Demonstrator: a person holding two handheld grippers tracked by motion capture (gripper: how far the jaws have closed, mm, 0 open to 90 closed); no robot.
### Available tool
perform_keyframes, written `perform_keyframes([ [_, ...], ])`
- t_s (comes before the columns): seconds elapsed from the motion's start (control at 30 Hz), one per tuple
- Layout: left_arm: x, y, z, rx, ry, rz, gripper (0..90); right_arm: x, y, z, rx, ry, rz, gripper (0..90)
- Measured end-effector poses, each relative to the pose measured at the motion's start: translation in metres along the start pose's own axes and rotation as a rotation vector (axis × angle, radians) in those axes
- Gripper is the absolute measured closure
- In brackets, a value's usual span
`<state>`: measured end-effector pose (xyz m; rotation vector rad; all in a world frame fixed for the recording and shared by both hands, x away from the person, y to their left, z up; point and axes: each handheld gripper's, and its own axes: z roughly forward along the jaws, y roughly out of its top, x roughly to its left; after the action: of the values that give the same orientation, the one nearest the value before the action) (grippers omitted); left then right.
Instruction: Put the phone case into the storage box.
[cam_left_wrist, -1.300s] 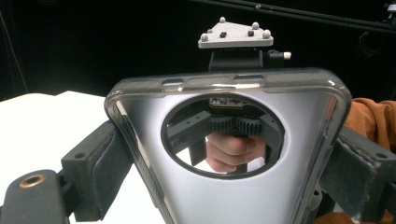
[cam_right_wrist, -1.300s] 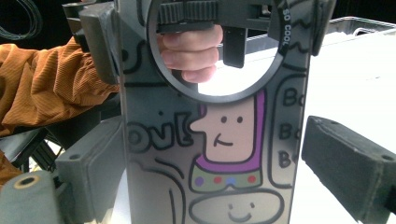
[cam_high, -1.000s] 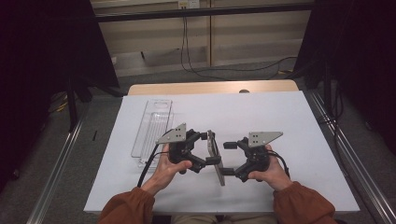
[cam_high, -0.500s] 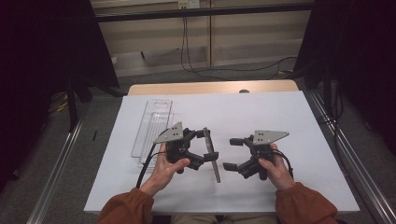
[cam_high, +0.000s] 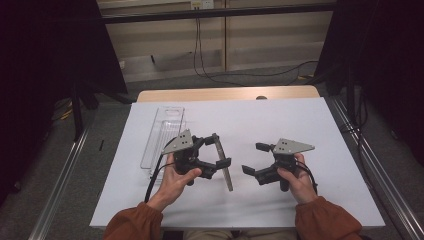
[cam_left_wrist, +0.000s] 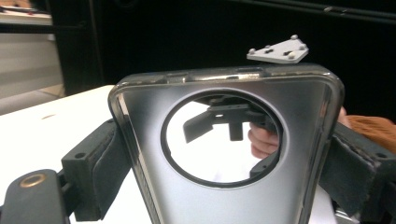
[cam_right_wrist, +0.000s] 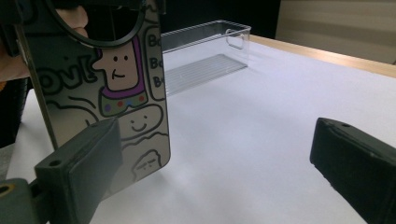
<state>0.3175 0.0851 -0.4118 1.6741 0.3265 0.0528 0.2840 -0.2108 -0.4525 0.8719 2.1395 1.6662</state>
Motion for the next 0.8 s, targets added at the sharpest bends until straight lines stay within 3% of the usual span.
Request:
perform_keyframes([
  [0.1, -0.001, 0.0, -0.001, 0.002, 0.054, -0.012, 11.2, 0.001, 0.0, -0.002, -0.005, -0.035, 0.01, 0.0],
  [0.2, 0.001, 0.0, -0.002, -0.005, 0.061, -0.019, 11.3, 0.001, 0.0, -0.005, -0.024, -0.069, 0.01, 0.0],
  [0.47, 0.003, 0.003, -0.007, 0.004, 0.145, -0.024, 11.3, -0.001, -0.001, -0.015, -0.048, -0.137, 0.014, 0.0],
  [0.6, 0.002, 0.005, -0.009, -0.002, 0.166, -0.027, 11.3, 0.0, -0.001, -0.023, -0.074, -0.187, 0.018, 0.0],
  [0.8, 0.003, 0.007, -0.012, -0.007, 0.192, -0.014, 11.3, -0.001, -0.004, -0.032, -0.092, -0.217, 0.017, 0.0],
])
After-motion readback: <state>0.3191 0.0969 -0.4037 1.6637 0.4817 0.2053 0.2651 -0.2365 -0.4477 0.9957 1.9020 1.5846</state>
